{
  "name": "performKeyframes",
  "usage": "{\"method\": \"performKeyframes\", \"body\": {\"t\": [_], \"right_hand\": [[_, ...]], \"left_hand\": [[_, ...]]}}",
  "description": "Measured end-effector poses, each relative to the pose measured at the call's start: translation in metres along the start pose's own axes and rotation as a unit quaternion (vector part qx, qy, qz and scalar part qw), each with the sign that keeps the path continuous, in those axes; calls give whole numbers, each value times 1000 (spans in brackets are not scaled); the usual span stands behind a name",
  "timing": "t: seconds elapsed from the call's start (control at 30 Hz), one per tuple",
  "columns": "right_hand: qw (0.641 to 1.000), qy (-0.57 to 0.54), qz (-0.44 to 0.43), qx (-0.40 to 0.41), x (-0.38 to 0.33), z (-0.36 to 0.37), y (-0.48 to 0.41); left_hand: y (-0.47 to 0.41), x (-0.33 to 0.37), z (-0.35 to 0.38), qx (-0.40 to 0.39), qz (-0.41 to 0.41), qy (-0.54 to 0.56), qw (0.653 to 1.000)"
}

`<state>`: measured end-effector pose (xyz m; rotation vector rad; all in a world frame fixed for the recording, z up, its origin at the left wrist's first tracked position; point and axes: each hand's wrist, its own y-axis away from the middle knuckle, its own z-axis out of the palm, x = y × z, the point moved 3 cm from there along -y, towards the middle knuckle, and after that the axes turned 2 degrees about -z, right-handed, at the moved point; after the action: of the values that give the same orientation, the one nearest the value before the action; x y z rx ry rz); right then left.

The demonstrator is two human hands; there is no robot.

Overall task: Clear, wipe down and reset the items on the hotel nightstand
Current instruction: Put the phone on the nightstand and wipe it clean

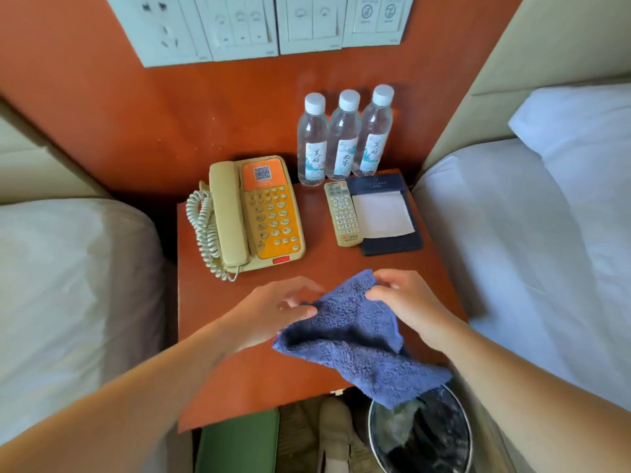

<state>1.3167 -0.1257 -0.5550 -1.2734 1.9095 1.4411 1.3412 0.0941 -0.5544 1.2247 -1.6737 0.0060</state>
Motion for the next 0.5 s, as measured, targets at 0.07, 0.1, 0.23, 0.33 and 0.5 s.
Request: {"method": "performKeyframes", "body": {"t": [0.07, 0.1, 0.23, 0.33, 0.5], "right_hand": [[1000, 9, -17, 1, -18, -5, 12], [1000, 8, -28, 6, -25, -9, 15], [997, 10, -61, 38, -57, -32, 28], [994, -11, -80, 74, -89, -51, 41], [984, -29, -132, 117, -133, -87, 59]], "left_hand": [[18, 1, -14, 4, -10, 28, 1000], [25, 1, -21, 3, -10, 35, 999], [59, 14, -50, -6, -1, 9, 1000], [82, 23, -77, 1, -6, -74, 997], [96, 40, -113, 150, 5, -340, 928]]}}
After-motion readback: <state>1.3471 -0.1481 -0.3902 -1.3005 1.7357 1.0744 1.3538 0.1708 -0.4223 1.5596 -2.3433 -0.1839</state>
